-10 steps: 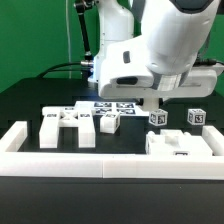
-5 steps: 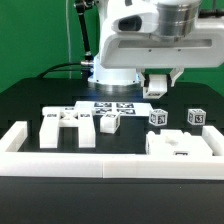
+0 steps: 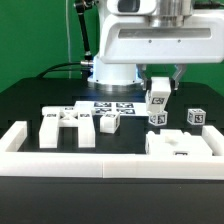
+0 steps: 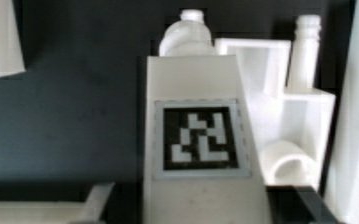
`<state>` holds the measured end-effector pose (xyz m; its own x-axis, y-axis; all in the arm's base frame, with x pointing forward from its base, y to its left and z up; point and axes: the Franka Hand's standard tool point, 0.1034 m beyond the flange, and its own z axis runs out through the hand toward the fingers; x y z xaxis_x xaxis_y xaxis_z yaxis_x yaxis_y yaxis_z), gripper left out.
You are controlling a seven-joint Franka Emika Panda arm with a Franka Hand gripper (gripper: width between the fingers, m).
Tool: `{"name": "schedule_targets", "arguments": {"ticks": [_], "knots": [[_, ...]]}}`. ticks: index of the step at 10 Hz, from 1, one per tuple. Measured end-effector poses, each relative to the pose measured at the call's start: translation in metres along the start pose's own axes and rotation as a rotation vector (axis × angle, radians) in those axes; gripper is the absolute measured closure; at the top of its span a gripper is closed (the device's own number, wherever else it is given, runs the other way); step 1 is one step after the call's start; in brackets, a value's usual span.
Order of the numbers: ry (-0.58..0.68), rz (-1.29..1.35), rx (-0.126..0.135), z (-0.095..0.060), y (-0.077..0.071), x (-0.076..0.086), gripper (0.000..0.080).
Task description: Assemble chair
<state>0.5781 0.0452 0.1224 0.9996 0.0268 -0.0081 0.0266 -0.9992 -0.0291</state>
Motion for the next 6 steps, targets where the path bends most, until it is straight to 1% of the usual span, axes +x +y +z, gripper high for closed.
{"name": "schedule_targets", "arguments": {"ticks": [2, 3, 5, 6], "knots": [[0.115, -0.009, 0.004, -0.015, -0.012, 0.017, 0.0509], [0.214, -0.013, 0.003, -0.019, -0.013, 0.023, 0.0509], [0.351, -0.014, 0.000, -0.015, -0.011, 0.022, 0.0509], [0.397, -0.013, 0.001, -0.015, -0.012, 0.023, 0.0509]]}}
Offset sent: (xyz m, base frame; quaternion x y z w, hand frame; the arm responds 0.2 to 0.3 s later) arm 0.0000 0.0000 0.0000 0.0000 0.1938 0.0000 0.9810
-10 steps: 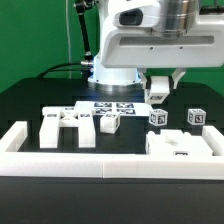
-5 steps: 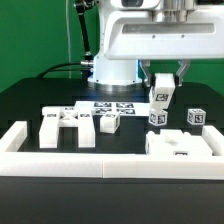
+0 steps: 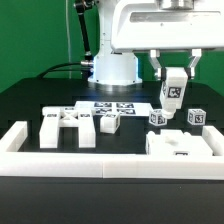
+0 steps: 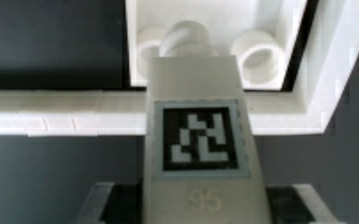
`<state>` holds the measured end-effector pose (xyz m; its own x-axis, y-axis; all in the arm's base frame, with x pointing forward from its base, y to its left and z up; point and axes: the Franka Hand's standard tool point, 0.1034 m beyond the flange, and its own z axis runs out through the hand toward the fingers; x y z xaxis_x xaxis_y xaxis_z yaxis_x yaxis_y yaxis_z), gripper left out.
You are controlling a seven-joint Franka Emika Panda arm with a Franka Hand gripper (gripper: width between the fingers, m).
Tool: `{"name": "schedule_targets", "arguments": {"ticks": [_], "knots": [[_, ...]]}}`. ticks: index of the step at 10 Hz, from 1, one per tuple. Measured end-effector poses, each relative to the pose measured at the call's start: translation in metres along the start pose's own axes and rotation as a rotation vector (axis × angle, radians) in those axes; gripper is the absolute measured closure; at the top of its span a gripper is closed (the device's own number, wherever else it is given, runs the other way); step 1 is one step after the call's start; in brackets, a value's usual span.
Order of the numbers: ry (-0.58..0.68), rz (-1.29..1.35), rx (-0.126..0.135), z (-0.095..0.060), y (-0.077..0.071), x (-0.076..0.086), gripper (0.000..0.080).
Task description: Assemble chair
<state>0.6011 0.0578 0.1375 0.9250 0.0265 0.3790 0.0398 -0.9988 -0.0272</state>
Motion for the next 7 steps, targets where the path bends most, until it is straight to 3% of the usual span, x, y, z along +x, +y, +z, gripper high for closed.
{"name": "schedule_targets", "arguments": {"ticks": [1, 5, 7], "knots": [[0.067, 0.000, 0.005, 0.001, -0.006, 0.001, 0.0509], [0.073, -0.035, 0.026, 0.005, -0.032, 0.016, 0.0509], [0.072, -0.039, 0.024, 0.006, -0.031, 0.016, 0.0509]]}}
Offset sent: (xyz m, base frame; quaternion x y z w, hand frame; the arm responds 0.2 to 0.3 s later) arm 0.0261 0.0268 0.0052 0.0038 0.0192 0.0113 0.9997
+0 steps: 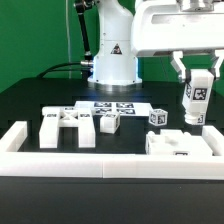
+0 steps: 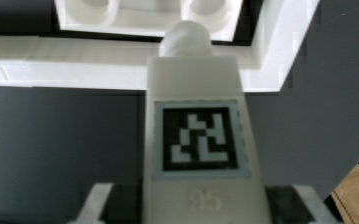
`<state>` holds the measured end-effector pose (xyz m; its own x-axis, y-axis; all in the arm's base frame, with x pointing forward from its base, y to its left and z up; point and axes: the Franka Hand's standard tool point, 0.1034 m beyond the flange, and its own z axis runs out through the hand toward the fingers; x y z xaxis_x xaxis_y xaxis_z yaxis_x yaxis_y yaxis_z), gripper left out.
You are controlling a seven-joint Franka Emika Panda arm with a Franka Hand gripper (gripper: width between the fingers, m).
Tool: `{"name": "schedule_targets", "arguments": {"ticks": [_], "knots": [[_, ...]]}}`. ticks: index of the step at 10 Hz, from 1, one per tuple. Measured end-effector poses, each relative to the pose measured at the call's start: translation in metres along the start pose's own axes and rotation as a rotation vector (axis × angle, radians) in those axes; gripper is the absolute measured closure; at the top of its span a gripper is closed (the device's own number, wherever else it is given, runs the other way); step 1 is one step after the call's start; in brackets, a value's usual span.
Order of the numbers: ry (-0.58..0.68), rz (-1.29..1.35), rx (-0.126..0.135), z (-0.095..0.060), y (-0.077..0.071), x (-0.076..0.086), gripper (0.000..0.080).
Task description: Assemble chair
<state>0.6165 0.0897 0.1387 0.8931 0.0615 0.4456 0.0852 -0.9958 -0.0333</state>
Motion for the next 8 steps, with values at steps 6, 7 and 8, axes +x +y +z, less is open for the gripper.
{"name": "schedule_targets", "arguments": {"ticks": [6, 7, 8], "knots": [[0.001, -0.010, 0.005, 0.016, -0.006, 0.003, 0.0509], [0.004, -0.010, 0.004, 0.016, -0.006, 0.003, 0.0508], [0.015, -0.010, 0.004, 0.017, -0.006, 0.003, 0.0508]]}}
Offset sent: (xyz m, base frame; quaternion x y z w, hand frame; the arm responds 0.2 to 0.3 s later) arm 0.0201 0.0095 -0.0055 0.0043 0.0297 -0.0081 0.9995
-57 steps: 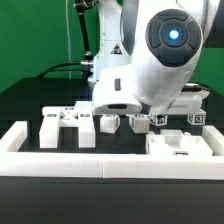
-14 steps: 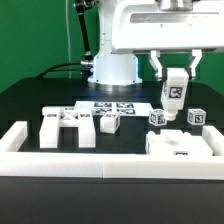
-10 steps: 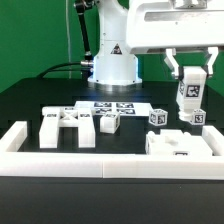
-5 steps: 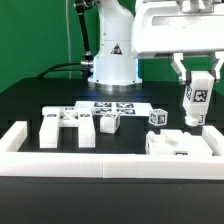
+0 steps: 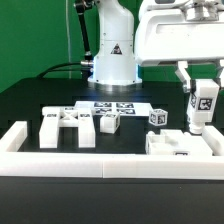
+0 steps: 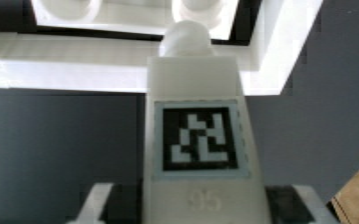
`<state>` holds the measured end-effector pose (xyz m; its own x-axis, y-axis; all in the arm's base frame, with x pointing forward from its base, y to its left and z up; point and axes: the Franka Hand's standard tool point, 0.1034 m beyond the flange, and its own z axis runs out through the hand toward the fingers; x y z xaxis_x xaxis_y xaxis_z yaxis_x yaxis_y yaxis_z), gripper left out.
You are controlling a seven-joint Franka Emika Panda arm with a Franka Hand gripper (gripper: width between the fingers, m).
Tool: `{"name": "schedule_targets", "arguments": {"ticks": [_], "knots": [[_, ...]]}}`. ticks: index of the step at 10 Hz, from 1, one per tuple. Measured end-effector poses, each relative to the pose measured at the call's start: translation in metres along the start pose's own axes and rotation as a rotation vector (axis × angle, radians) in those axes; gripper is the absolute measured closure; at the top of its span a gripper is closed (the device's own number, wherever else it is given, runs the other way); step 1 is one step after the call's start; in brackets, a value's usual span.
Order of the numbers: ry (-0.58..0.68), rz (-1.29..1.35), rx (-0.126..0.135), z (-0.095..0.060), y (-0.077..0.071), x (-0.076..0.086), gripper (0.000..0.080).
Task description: Assemble chair
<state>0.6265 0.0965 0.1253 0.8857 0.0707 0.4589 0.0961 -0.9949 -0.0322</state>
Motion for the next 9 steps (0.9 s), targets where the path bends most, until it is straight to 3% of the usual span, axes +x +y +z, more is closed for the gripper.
{"name": "schedule_targets", "arguments": {"ticks": [9], "knots": [[-0.002, -0.015, 0.005, 0.015, -0.009, -0.013, 0.0508]]}}
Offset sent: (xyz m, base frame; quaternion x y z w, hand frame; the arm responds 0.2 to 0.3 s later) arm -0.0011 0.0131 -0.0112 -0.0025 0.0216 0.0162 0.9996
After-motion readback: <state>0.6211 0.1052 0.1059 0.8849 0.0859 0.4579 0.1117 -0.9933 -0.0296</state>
